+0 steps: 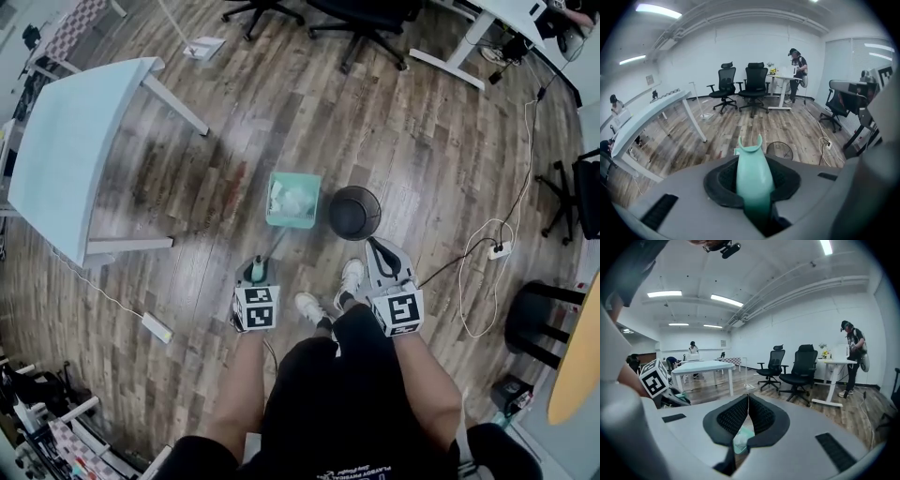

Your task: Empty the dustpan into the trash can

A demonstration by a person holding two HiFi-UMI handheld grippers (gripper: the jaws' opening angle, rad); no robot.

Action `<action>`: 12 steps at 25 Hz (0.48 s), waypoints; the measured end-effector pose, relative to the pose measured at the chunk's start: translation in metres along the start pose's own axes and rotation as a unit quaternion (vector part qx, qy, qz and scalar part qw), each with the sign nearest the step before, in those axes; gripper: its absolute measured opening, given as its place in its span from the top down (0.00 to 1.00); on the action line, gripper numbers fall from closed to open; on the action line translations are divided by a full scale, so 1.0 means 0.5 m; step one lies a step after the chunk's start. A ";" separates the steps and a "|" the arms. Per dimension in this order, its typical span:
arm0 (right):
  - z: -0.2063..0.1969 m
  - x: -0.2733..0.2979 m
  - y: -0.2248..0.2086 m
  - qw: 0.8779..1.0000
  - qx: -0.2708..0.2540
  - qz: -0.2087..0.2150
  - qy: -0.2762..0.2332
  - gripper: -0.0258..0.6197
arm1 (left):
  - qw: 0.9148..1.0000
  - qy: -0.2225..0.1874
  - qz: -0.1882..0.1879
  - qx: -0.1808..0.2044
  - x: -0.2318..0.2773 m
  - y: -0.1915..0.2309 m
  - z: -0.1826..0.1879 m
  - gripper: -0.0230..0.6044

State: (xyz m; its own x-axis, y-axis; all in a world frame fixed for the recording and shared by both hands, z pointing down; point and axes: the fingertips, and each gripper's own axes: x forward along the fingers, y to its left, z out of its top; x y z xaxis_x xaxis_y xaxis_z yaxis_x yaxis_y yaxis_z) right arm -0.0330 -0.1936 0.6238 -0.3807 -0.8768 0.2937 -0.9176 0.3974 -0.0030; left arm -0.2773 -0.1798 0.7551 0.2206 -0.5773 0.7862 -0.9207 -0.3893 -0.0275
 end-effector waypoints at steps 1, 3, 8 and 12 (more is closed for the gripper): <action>0.011 -0.019 -0.007 1.000 -0.004 -0.013 -0.003 0.92 | 1.000 -0.006 0.000 0.002 -0.021 -0.005 -0.002 0.81; 0.031 -0.059 -0.025 0.999 -0.010 -0.036 -0.009 0.92 | 1.000 -0.020 -0.001 0.005 -0.061 -0.017 -0.002 0.81; 0.062 -0.131 -0.049 0.999 -0.015 -0.037 -0.013 0.92 | 0.999 -0.035 0.002 0.009 -0.148 -0.054 -0.004 0.81; 0.065 -0.182 -0.064 0.999 -0.002 -0.033 -0.017 0.92 | 0.998 -0.049 0.010 0.033 -0.209 -0.101 -0.002 0.81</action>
State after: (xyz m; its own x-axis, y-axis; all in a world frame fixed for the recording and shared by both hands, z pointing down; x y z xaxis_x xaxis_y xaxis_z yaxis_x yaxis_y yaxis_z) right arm 0.0272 -0.1353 0.5662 -0.3224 -0.9100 0.2606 -0.9406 0.3390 0.0202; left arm -0.2544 -0.0991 0.6750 0.2361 -0.6516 0.7209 -0.9027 -0.4216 -0.0855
